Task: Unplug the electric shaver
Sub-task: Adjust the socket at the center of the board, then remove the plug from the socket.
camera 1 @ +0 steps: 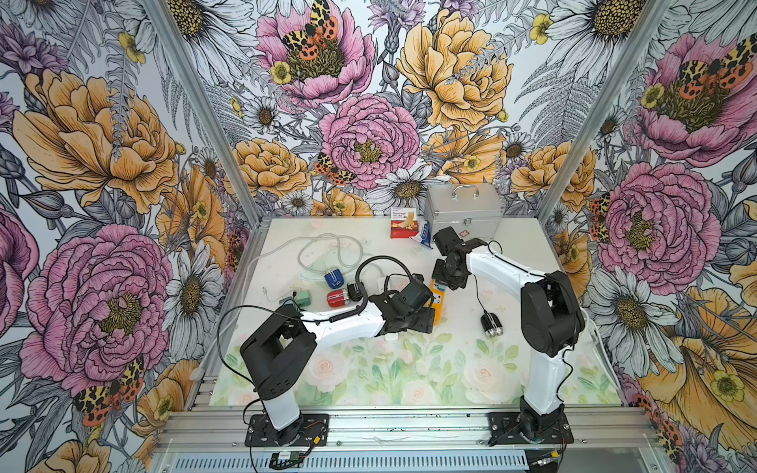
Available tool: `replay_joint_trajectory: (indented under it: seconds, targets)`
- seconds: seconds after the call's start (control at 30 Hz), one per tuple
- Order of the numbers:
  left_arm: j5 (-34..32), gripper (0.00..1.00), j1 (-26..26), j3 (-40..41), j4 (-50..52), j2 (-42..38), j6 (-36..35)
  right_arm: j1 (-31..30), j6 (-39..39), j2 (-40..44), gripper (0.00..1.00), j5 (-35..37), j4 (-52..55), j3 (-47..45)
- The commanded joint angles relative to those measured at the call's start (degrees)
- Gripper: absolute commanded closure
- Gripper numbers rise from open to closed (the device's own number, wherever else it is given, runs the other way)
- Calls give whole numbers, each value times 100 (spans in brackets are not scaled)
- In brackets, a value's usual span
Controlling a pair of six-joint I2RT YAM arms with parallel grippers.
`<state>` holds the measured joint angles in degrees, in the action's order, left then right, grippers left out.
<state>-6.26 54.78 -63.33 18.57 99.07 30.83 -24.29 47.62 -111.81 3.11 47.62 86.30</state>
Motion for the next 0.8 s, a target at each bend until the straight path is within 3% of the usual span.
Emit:
replay_joint_trajectory:
  seconds: [0.0,0.53,0.77]
  targets:
    - [-193,18,6,266,-965,51,28,21,321,108,87,-47,85,-114]
    - [-787,16,113,210,-1320,682,-1104,21,608,-121,85,73,494,240]
    - [-449,15,162,291,-1544,717,-1315,21,644,-228,84,72,562,351]
